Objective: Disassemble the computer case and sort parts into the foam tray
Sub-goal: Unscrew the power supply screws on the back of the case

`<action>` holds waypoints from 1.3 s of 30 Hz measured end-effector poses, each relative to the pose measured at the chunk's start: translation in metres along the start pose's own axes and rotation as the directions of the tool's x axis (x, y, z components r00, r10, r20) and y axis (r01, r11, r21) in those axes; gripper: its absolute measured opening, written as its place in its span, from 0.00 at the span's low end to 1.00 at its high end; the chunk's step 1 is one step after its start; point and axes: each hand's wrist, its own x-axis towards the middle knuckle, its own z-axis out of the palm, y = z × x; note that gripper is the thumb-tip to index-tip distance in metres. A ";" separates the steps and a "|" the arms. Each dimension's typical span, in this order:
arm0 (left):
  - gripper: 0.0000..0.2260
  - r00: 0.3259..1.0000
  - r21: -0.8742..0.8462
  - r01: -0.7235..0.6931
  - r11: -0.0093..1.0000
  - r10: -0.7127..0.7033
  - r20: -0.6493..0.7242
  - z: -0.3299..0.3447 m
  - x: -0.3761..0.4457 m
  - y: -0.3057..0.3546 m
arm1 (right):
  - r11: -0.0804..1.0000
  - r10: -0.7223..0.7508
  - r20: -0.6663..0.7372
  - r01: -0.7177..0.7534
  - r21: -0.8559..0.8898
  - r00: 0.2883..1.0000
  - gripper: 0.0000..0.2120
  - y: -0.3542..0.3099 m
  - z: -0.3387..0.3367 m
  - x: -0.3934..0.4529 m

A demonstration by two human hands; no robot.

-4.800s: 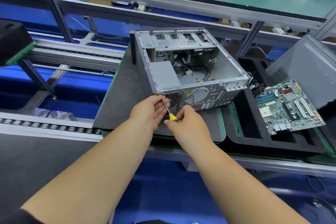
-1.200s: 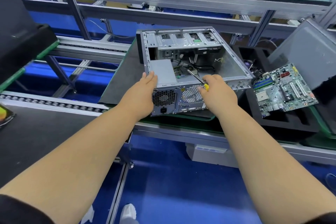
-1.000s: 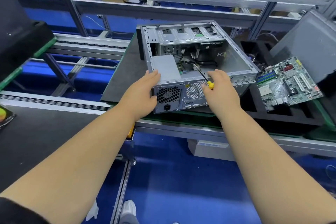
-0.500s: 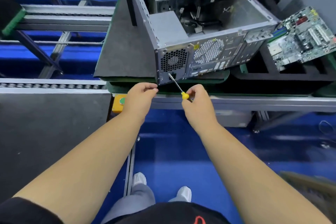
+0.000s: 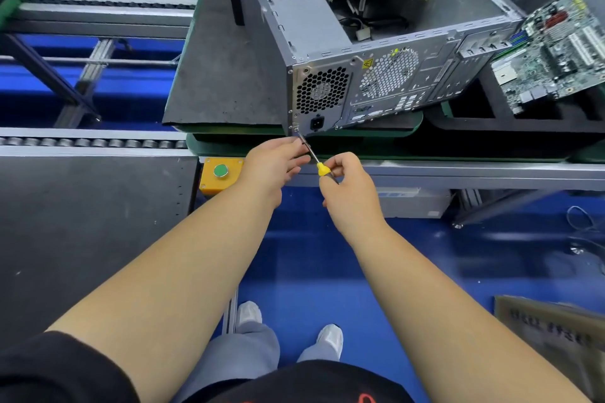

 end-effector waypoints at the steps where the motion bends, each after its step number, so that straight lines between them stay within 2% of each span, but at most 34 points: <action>1: 0.08 1.000 -0.009 -0.004 1.000 0.004 0.000 0.000 0.000 0.001 | 1.000 -0.002 -0.002 0.002 0.009 1.000 0.08 0.000 0.001 0.000; 7: 0.02 1.000 -0.003 -0.026 1.000 0.026 -0.008 0.003 0.001 0.006 | 0.999 0.000 0.006 -0.001 0.034 1.000 0.08 -0.004 0.000 -0.002; 26: 0.04 0.997 -0.006 -0.047 0.999 0.046 -0.060 0.003 0.007 0.002 | 0.998 0.021 0.039 -0.024 0.059 0.999 0.07 -0.012 -0.005 -0.002; 35: 0.05 0.998 0.026 -0.044 0.999 0.046 -0.053 0.001 0.009 0.002 | 0.971 0.182 0.108 -0.196 0.140 0.977 0.06 -0.013 -0.002 0.002; 37: 0.04 0.998 0.015 -0.046 0.999 0.047 -0.052 0.000 0.009 0.002 | 0.935 0.239 0.147 -0.269 0.232 0.960 0.06 -0.016 -0.001 0.003; 39: 0.03 0.999 0.014 -0.029 0.999 0.029 -0.046 0.002 0.009 0.004 | 0.820 0.309 0.235 -0.384 0.425 0.921 0.04 -0.018 0.000 0.003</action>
